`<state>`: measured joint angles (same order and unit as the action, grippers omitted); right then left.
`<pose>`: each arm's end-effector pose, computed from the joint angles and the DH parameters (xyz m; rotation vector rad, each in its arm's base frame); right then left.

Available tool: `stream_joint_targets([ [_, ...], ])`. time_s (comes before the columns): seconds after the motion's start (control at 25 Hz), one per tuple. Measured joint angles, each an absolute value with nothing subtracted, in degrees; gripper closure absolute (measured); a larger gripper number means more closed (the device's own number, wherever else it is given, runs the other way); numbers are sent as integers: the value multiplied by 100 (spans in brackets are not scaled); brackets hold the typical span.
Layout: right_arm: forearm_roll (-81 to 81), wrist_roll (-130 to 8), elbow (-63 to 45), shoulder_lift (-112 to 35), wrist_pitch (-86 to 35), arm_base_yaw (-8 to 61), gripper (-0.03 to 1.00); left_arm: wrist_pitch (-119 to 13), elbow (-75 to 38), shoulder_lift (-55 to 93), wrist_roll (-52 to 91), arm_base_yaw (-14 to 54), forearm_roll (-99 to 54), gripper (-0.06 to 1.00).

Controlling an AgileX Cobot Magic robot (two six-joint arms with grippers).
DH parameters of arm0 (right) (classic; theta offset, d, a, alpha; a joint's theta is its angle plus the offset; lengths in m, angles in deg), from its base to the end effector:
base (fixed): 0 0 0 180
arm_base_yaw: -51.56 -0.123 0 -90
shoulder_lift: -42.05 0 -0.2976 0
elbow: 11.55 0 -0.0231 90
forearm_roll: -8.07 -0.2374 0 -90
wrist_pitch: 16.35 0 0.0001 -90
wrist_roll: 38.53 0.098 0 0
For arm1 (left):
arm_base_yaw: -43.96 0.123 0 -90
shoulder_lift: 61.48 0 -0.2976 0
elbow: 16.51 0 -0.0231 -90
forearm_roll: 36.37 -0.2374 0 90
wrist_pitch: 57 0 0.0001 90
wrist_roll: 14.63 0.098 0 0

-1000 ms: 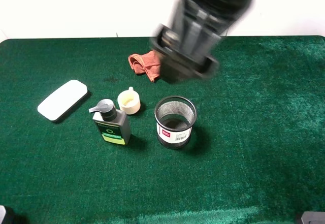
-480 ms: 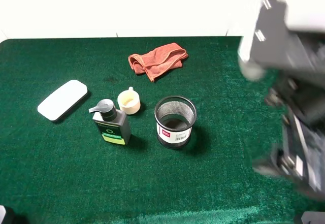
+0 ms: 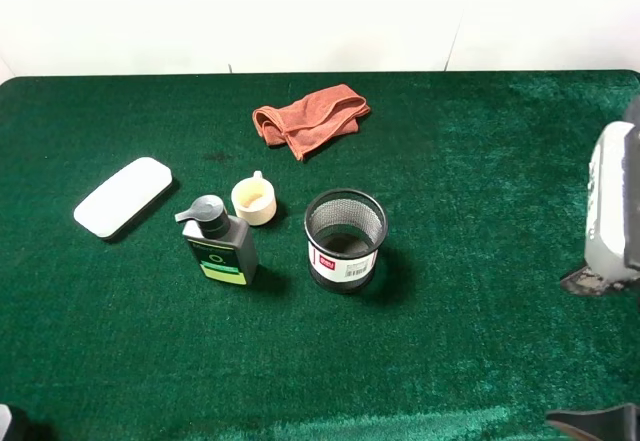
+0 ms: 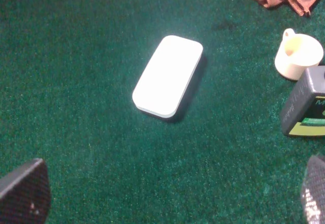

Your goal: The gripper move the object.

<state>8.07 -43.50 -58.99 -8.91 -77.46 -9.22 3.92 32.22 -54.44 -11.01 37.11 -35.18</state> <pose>0.0415 0.0742 0.2505 -1.5285 2.3649 0.2382 -0.0246 0.0012 0.2680 0.1870 2.0284 -0.0602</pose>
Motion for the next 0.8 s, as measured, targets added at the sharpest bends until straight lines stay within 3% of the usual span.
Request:
stream_joint_targets([
  [0.64,259,-4077,-6028,-814,-7475,-922,27,392,3222,-5444,-1101,3711,-3518,-5],
  [0.8,437,-3893,-6028,-814,-7475,-622,27,392,3222,-5444,-1101,3711,-3518,-5],
])
